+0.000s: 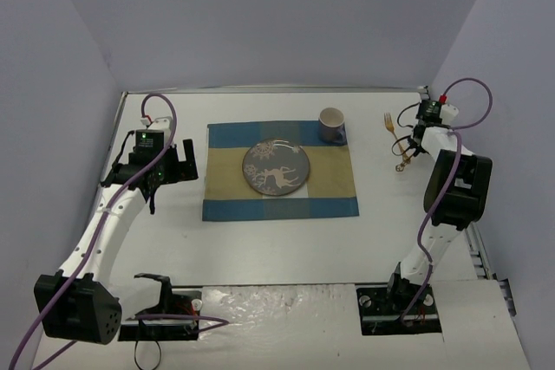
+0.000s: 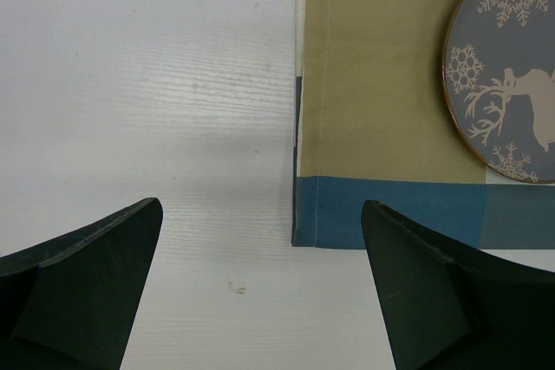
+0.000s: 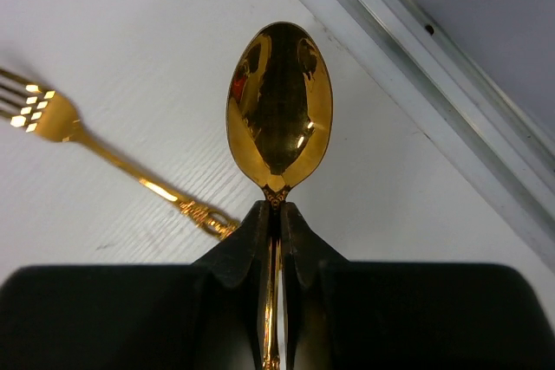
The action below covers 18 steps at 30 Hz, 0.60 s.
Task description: Set the dinner table for one person
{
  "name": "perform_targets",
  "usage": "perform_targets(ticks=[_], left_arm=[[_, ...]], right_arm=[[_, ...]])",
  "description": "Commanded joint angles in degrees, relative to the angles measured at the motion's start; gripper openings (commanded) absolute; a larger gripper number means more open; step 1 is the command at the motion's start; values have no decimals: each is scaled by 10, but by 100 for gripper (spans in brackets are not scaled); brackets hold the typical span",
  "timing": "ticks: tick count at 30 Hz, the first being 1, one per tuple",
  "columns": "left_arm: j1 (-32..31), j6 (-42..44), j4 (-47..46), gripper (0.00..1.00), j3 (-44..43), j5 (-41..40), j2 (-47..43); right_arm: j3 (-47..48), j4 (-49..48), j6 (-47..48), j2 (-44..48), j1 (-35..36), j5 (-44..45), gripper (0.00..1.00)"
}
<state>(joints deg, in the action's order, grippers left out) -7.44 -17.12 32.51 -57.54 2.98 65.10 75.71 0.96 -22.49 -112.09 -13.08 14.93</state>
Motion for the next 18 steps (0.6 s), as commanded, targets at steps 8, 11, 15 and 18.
perform_targets(ticks=[8,11,15,18], left_arm=[[4,1,-17,97,-31,-9,-15],[4,2,-17,97,-31,-12,-15],[7,2,-16,97,-32,-16,-14],[9,2,-17,97,-30,-19,-13]], right_arm=[[-69,15,83,236,132,-75,0],[-90,29,92,264,199,-60,0],[-120,33,88,279,280,-41,0],[-140,29,77,274,333,-19,0]])
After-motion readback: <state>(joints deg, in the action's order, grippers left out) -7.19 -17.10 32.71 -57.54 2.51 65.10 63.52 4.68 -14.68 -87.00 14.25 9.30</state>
